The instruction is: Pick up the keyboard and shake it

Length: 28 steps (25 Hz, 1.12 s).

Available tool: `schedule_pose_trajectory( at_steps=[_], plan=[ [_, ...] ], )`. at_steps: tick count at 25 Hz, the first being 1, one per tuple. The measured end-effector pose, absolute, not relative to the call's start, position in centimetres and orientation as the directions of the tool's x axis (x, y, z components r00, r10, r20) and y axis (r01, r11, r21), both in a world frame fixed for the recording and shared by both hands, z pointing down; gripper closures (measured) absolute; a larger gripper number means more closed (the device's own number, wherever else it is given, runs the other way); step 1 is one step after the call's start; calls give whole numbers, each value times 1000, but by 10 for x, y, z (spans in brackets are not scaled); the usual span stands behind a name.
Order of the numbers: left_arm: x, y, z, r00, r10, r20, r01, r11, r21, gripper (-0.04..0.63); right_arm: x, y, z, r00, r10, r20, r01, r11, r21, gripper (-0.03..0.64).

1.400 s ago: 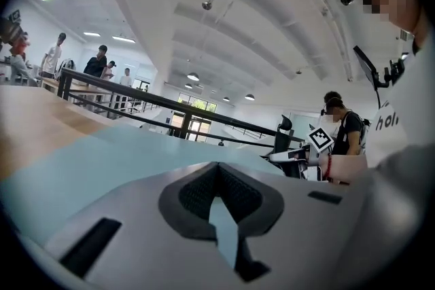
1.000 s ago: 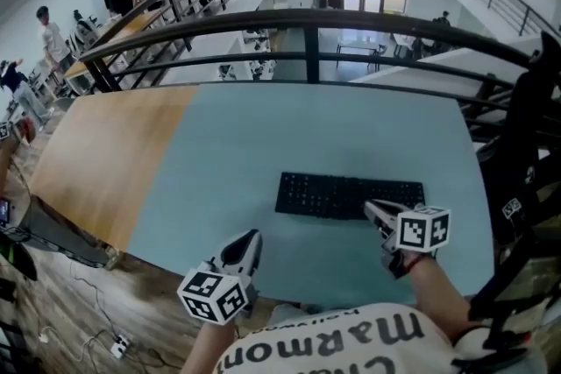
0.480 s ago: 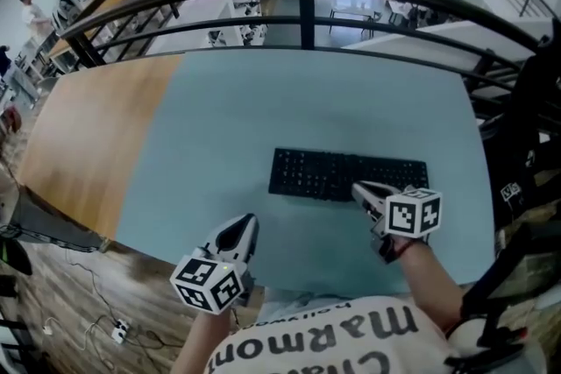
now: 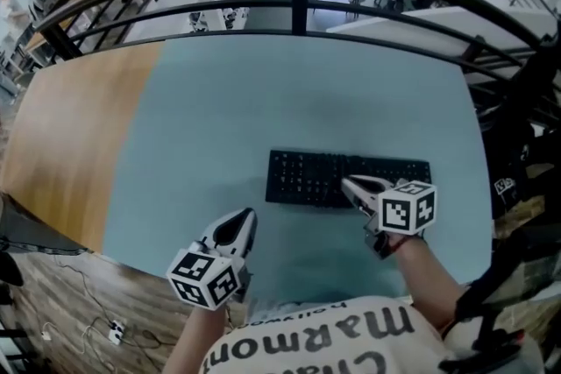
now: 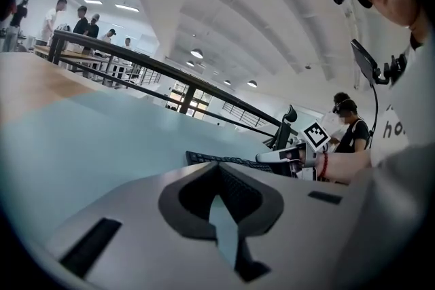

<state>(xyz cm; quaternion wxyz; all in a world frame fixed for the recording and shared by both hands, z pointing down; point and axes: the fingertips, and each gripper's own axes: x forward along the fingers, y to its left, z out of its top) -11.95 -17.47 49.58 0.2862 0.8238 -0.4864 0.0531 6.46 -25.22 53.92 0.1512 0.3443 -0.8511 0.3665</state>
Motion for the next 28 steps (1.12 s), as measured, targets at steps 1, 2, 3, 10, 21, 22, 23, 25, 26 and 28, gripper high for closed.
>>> schedule_pose_trajectory(
  at_steps=[1,2,3,10,21,22,23,25,26,28],
  plan=[
    [-119,-179,499,527,-764,371,-829,-367,422,592,62,-257,541,-718,-472,511,-696,500,-515,572],
    [-118,-182,502,533,-758,376,-826,-369,426,593,61,-261,544,-719,-468,514,-695,509,-508,572],
    [-117,-184,506,537,-752,382,-824,-370,430,592,59,-265,546,-722,-460,517,-691,524,-499,572],
    [-121,-202,526,579,-698,422,-801,-388,456,592,27,-290,548,-758,-314,572,-575,735,-359,572],
    [-123,-232,546,606,-660,445,-779,-379,499,592,0,-313,574,-705,-133,697,-397,888,-231,571],
    [-123,-233,547,607,-657,447,-778,-379,501,592,-3,-311,575,-705,-102,702,-357,906,-227,571],
    [-123,-233,549,609,-653,450,-778,-378,502,592,-6,-308,575,-700,-69,710,-317,922,-223,571],
    [-124,-234,552,610,-646,459,-778,-377,503,592,-10,-304,577,-686,-8,728,-254,940,-228,545],
    [-125,-234,554,611,-642,463,-777,-376,504,592,-12,-303,578,-677,21,736,-233,942,-240,485],
    [-126,-233,557,613,-636,468,-776,-372,509,592,-14,-301,584,-653,78,754,-200,942,-270,377]
  ],
)
